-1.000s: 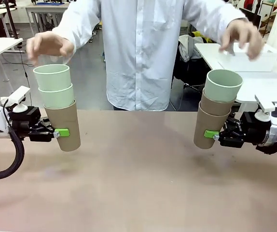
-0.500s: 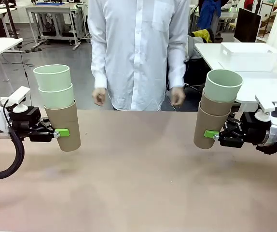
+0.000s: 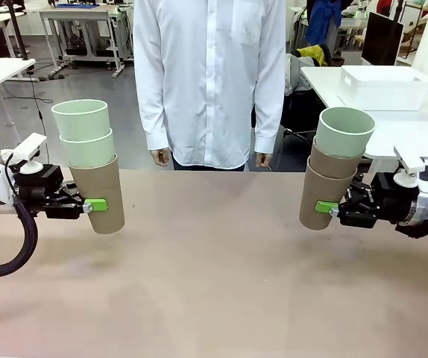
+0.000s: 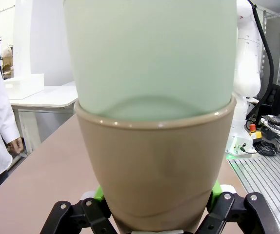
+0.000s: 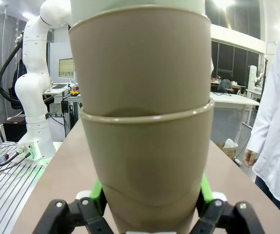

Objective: Stack the cups and store them in the basket.
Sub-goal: Place the stack of Reusable plastic cups into the Pantry Basket.

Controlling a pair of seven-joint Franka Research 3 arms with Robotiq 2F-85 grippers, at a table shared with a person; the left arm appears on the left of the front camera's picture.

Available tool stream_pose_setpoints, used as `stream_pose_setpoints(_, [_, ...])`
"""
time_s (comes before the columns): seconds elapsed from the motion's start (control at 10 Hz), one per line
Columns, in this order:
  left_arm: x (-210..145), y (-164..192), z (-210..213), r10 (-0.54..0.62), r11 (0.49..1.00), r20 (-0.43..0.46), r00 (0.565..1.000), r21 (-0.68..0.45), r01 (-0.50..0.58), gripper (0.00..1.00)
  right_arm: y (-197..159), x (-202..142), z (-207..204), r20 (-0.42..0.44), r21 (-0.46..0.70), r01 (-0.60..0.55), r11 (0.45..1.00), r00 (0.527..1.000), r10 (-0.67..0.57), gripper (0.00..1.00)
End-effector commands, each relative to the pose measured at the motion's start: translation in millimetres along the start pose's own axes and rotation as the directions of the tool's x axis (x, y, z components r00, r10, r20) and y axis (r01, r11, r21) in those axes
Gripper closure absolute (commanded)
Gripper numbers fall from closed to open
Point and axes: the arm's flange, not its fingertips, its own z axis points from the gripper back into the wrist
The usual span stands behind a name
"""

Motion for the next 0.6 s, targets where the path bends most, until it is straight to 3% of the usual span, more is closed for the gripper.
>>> stream_pose_setpoints(0.0, [5.1,0.1,0.2,-0.008,1.000,0.006,1.000,-0.004,0.008,0.15,-0.5,4.0,0.3,0.010,-0.001,-0.011,1.000,1.000,0.011,0.13])
stream_pose_setpoints(0.5, [5.1,0.1,0.2,-0.008,1.000,0.006,1.000,-0.004,0.008,0.15,-0.5,4.0,0.3,0.010,-0.001,-0.011,1.000,1.000,0.011,0.13])
